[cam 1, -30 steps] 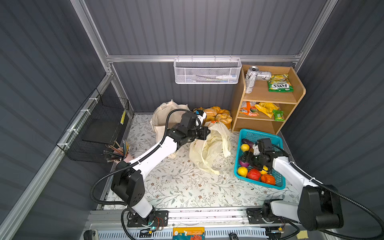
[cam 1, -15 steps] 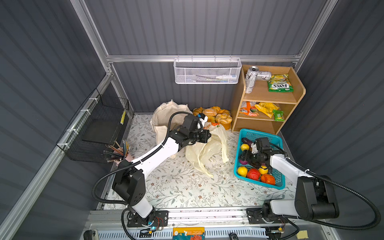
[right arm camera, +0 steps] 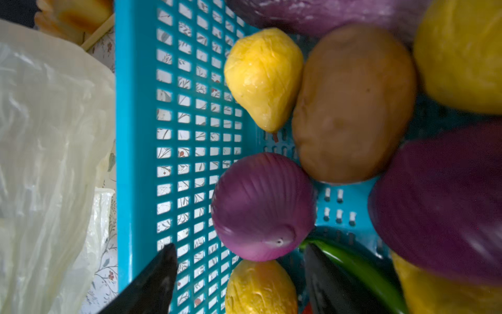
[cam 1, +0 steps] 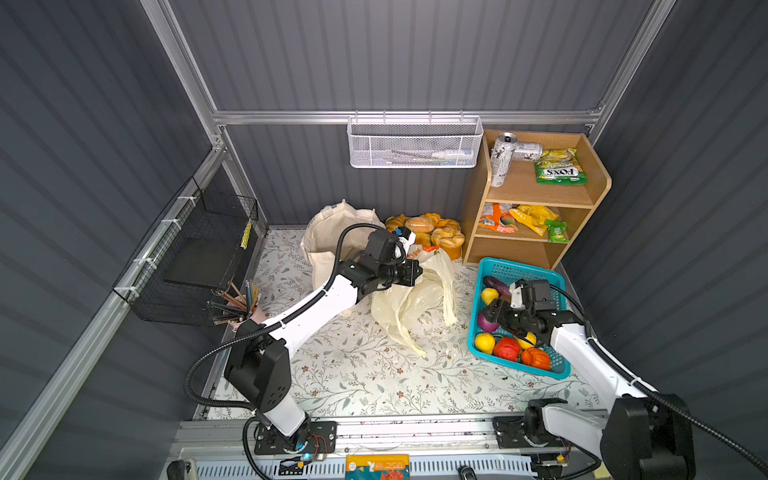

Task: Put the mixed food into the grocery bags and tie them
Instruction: 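Grasp the purple onion in the teal basket with the right gripper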

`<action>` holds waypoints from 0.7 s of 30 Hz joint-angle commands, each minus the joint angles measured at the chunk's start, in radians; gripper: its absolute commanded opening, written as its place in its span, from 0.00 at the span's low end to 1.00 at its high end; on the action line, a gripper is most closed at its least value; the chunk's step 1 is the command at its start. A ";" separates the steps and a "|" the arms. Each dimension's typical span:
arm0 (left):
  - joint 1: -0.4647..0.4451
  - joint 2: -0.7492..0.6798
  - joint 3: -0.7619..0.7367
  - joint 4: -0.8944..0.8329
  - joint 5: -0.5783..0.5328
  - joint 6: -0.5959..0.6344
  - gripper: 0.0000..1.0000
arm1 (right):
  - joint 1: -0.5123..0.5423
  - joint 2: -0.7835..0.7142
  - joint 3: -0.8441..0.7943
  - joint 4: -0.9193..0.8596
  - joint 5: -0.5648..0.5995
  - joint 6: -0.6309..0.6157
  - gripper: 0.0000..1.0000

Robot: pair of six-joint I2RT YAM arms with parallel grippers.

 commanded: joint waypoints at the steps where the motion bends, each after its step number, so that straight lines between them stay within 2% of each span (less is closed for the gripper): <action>1: -0.009 0.017 0.005 -0.015 0.006 -0.013 0.00 | -0.009 0.048 -0.004 -0.004 0.007 0.004 0.78; 11: -0.017 0.025 0.012 -0.016 -0.001 -0.013 0.00 | -0.012 0.244 0.039 0.102 -0.034 0.014 0.75; 17: -0.018 0.022 0.019 -0.027 -0.007 -0.007 0.00 | -0.014 0.242 0.026 0.127 -0.046 0.015 0.67; 21: -0.019 0.024 0.024 -0.035 -0.008 -0.002 0.00 | -0.015 0.200 0.026 0.104 -0.041 0.007 0.74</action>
